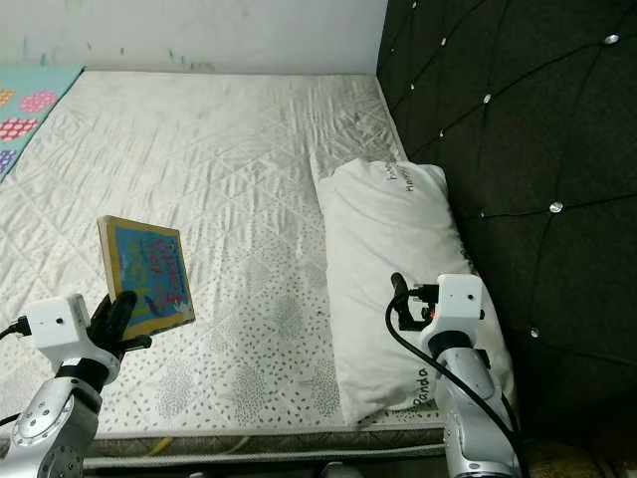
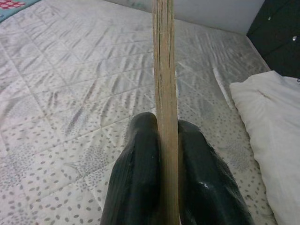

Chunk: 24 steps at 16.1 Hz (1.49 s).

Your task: Clean up the room

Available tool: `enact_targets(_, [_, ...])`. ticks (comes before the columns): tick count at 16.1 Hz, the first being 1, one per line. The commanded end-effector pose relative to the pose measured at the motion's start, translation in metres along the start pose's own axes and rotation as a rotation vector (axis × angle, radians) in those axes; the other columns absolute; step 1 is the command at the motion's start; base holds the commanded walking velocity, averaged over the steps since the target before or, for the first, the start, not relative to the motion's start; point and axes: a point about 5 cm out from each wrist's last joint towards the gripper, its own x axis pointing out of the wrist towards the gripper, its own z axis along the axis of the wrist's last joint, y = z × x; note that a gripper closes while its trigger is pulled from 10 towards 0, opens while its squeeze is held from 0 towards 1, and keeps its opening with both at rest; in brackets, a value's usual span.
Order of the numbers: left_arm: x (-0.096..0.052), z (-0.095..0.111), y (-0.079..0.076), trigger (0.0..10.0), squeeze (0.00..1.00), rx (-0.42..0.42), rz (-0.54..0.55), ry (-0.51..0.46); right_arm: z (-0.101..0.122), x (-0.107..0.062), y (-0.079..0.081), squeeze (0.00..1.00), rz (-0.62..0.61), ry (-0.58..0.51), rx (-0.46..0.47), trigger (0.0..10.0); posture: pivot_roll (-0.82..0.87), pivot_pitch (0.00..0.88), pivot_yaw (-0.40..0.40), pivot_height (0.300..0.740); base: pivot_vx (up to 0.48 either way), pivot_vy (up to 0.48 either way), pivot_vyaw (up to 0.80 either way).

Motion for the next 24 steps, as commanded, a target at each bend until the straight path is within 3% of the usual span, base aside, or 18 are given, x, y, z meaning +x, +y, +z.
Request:
enact_targets(1, [0.0001, 0.0063, 0.0031, 10.0, 0.00, 0.014, 0.022, -0.042, 0.0014, -0.0008, -0.0009, 0.00, 0.005, -0.009, -0.002, 10.0, -0.13, 0.122, 0.002, 0.680, 0.000, 0.000, 0.00])
enact_targets(7, [0.0014, 0.0073, 0.0031, 10.0, 0.00, 0.032, 0.028, -0.053, 0.0019, -0.0008, 0.0002, 0.00, 0.015, -0.013, -0.002, 10.0, -0.13, 0.123, 0.003, 0.613, 0.000, 0.000, 0.00])
enact_targets(20, [-0.0012, 0.0116, 0.0073, 10.0, 0.00, 0.034, 0.033, -0.086, 0.0026, 0.0013, 0.0016, 0.00, 0.023, -0.019, -0.013, 10.0, -0.13, 0.129, 0.005, 0.613, 0.000, 0.000, 0.00])
enact_targets(24, [-0.0020, 0.0115, 0.0057, 10.0, 0.00, 0.026, 0.009, -0.092, 0.0023, 0.0025, 0.0016, 0.00, 0.026, -0.019, -0.019, 10.0, -0.13, 0.126, 0.003, 0.613, 0.314, 0.000, 0.00])
